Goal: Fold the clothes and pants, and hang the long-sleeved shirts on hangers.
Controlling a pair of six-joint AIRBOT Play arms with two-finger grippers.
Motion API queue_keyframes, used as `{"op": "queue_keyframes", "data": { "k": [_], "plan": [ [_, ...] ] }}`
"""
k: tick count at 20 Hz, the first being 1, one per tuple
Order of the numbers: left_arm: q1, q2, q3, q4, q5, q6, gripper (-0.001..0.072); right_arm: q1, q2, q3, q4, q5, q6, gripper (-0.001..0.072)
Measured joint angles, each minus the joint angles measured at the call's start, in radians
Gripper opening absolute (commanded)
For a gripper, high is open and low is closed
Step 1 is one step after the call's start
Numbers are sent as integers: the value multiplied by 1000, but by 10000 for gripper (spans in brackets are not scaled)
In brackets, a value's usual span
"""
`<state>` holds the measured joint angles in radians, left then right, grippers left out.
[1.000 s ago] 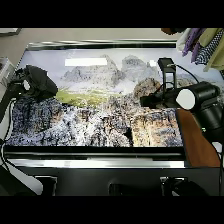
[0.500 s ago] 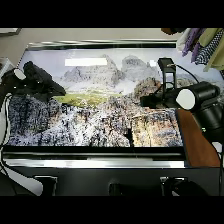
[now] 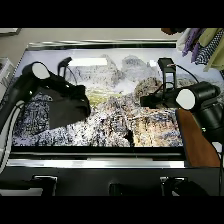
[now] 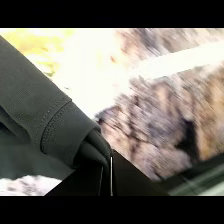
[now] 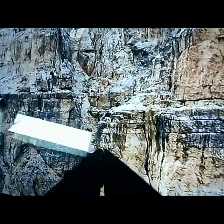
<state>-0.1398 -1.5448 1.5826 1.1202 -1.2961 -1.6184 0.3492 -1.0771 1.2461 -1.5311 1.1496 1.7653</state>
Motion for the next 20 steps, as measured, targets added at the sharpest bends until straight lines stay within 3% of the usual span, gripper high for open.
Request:
{"op": "queue_keyframes", "data": {
  "k": [8, 9, 12, 13, 20],
  "plan": [
    [-457, 3, -63, -77, 206, -215, 19, 0, 0, 0, 0, 0, 0, 33],
    [-492, -24, -65, -79, 230, -226, 60, 0, 0, 0, 0, 0, 0, 33],
    [-536, -79, -67, -80, 249, -249, 570, 0, 0, 0, 0, 0, 0, 33],
    [-534, -82, -68, -79, 246, -252, 603, 0, 0, 0, 0, 0, 0, 33],
    [-312, 138, -68, 97, 31, -204, 605, 0, 0, 0, 0, 0, 0, 35]
  ]
}}
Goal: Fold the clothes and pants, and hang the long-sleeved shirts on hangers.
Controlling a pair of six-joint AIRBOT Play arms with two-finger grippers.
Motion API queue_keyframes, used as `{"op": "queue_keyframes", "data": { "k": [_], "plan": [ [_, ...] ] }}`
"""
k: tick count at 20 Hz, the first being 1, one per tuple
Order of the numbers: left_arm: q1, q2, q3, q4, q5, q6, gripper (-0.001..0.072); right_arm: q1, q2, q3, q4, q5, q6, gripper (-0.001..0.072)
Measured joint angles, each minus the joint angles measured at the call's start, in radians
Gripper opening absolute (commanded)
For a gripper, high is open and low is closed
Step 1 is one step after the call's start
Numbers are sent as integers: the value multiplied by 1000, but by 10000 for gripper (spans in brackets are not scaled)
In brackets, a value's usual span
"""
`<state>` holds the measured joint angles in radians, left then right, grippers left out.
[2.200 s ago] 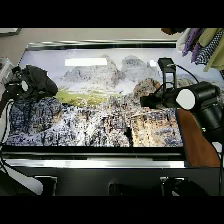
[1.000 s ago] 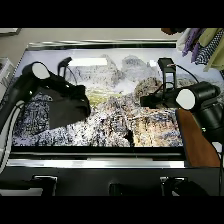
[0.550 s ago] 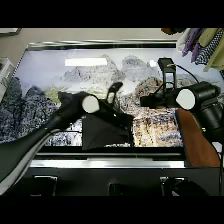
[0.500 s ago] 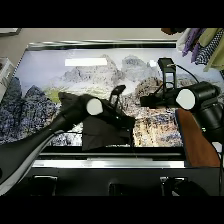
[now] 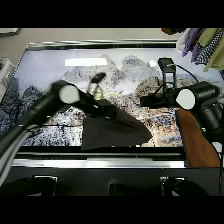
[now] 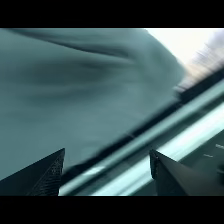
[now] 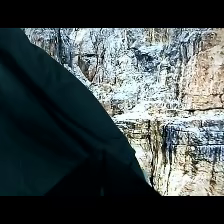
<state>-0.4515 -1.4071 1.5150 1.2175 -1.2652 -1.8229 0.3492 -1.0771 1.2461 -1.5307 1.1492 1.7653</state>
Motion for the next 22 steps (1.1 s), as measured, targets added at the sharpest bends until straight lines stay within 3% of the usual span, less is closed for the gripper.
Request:
{"op": "queue_keyframes", "data": {
  "k": [8, 12, 13, 14, 15, 22],
  "plan": [
    [436, 269, 0, 106, -178, 62, 605, 0, 2, 0, 59, -10, 16, 33],
    [537, 293, 0, 116, -196, 69, 605, 0, 2, 0, 84, -5, 113, 39],
    [549, 294, 0, 116, -198, 70, 605, 0, 2, 0, 97, 0, 126, 153],
    [558, 294, 0, 116, -201, 71, 604, -1, 2, 0, 111, 10, 131, 462],
    [564, 294, 0, 117, -201, 71, 604, -1, 2, 0, 118, 28, 126, 664],
    [579, 291, -41, 173, -202, 73, 605, -58, 2, -185, 80, 177, 131, 684]
  ]
}}
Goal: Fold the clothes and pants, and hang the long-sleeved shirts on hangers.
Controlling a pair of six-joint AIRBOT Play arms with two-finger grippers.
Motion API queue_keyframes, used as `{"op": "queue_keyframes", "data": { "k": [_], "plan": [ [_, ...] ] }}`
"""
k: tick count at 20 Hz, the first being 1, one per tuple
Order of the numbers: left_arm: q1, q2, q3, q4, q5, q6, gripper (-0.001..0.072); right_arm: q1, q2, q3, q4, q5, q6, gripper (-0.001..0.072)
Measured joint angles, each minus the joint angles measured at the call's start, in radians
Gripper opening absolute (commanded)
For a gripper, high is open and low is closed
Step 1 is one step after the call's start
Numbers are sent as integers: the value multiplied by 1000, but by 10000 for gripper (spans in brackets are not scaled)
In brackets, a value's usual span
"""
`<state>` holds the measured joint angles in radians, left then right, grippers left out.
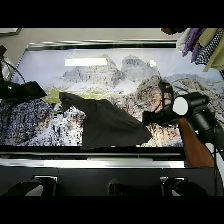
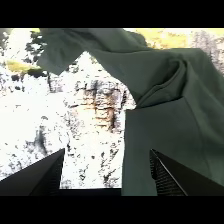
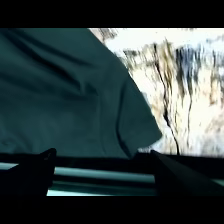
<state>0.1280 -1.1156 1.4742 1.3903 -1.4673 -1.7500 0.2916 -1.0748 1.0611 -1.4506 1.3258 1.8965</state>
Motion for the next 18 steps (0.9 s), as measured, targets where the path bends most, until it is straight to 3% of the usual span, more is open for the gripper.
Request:
{"op": "queue_keyframes", "data": {
  "k": [3, 6, 13, 14, 15, 16, 17, 18],
  "plan": [
    [1, 0, -48, 26, 0, 0, 605, -111, 0, -151, 94, 2, -11, 681],
    [1, 0, -101, 42, 2, 0, 605, -222, 0, -267, 201, -27, -89, 668],
    [1, 0, -163, 49, 35, 0, 604, -292, -27, -444, 432, -221, -202, 664],
    [1, 0, -165, 49, 39, 0, 604, -294, -37, -456, 459, -247, -216, 626],
    [1, 0, -167, 50, 40, 0, 604, -296, -52, -466, 488, -273, -230, 508],
    [2, 0, -169, 50, 49, 0, 604, -297, -66, -472, 514, -297, -245, 367],
    [3, 0, -173, 50, 57, -1, 604, -298, -80, -476, 542, -320, -260, 150],
    [6, 0, -177, 50, 69, -2, 604, -298, -91, -480, 566, -338, -271, 35]
  ]
}}
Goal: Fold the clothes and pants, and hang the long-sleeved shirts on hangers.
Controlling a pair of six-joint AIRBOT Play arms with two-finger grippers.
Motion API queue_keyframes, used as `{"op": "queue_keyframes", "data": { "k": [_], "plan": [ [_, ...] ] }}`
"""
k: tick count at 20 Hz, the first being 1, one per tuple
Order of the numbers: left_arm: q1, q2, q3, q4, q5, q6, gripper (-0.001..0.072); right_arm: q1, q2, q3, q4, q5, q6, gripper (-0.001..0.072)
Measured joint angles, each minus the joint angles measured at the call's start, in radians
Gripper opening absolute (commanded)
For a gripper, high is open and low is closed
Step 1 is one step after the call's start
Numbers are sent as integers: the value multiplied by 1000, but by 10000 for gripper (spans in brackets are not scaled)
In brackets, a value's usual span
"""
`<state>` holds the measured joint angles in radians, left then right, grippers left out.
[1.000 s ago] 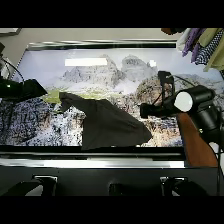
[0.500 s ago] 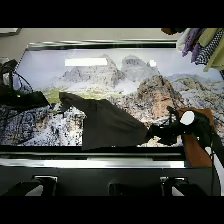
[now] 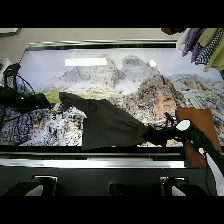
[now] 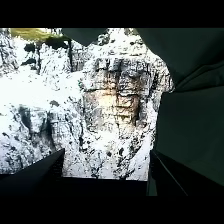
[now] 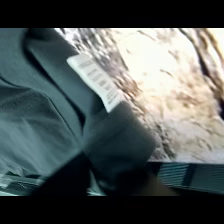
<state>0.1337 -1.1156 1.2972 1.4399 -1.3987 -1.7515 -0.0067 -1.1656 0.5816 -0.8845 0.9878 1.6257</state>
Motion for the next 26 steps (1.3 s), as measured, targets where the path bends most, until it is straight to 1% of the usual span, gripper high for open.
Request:
{"op": "queue_keyframes", "data": {
  "k": [4, 6, 8, 12, 14, 17, 20, 26],
  "plan": [
    [47, 0, -56, -4, 80, -2, 604, -1, -8, -5, 55, -47, -25, 32],
    [104, -8, -118, -57, 145, 8, 604, -1, 10, -6, 64, -51, -29, 32],
    [173, -35, -190, -174, 220, 54, 604, -1, 34, -6, 69, -49, -30, 32],
    [256, -156, -271, -416, 359, 203, 602, -1, 73, -7, 73, -12, -33, 32],
    [266, -230, -285, -477, 404, 253, 601, -1, 87, -7, 72, 5, -33, 32],
    [267, -324, -294, -531, 464, 292, 597, -1, 111, -7, 70, 14, -33, 32],
    [259, -385, -298, -563, 526, 311, 597, -1, 128, -7, 70, 11, -33, 32],
    [217, -457, -275, -603, 636, 313, 585, -1, 138, -7, 69, 6, -33, 32]
  ]
}}
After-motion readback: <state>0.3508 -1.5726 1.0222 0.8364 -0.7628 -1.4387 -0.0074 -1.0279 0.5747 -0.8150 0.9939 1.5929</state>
